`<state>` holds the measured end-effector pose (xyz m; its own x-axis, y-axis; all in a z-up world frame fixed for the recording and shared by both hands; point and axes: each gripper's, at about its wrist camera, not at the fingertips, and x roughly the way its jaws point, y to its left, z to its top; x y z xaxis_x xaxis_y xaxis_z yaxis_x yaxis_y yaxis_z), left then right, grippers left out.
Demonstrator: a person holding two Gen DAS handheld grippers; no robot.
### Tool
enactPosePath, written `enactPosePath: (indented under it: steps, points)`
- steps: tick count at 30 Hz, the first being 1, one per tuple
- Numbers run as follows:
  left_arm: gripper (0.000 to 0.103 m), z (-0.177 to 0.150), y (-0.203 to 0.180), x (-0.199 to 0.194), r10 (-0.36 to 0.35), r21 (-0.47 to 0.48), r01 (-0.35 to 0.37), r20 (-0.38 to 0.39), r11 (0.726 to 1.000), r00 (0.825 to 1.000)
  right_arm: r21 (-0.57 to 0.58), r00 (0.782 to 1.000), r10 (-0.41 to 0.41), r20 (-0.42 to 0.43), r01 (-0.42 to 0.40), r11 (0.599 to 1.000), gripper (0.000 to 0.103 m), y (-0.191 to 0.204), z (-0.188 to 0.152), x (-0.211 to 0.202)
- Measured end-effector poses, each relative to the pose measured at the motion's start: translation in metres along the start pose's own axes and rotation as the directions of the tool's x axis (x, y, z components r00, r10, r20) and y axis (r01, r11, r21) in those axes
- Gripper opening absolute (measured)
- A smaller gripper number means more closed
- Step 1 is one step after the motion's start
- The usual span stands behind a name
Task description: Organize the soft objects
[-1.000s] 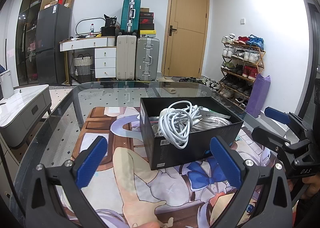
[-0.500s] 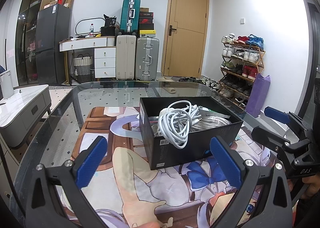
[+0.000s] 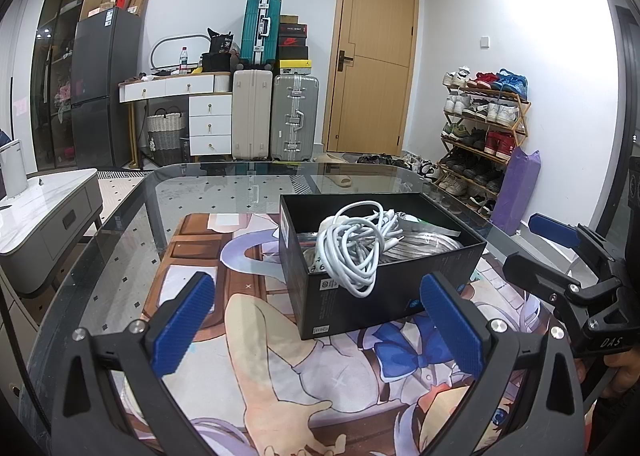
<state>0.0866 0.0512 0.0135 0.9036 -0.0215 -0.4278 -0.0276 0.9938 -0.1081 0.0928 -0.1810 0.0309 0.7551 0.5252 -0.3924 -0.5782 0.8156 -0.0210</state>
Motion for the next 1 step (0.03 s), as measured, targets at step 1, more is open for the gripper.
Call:
enactPosePath:
  steps: [1]
  points:
    - [0.103,-0.0001,-0.0003,-0.0001,0.0,0.0,0.0,-0.001,1.0,1.0,0.0,1.0,0.0,0.001,0.0,1.0,0.103,0.0011,0.0004,0.0]
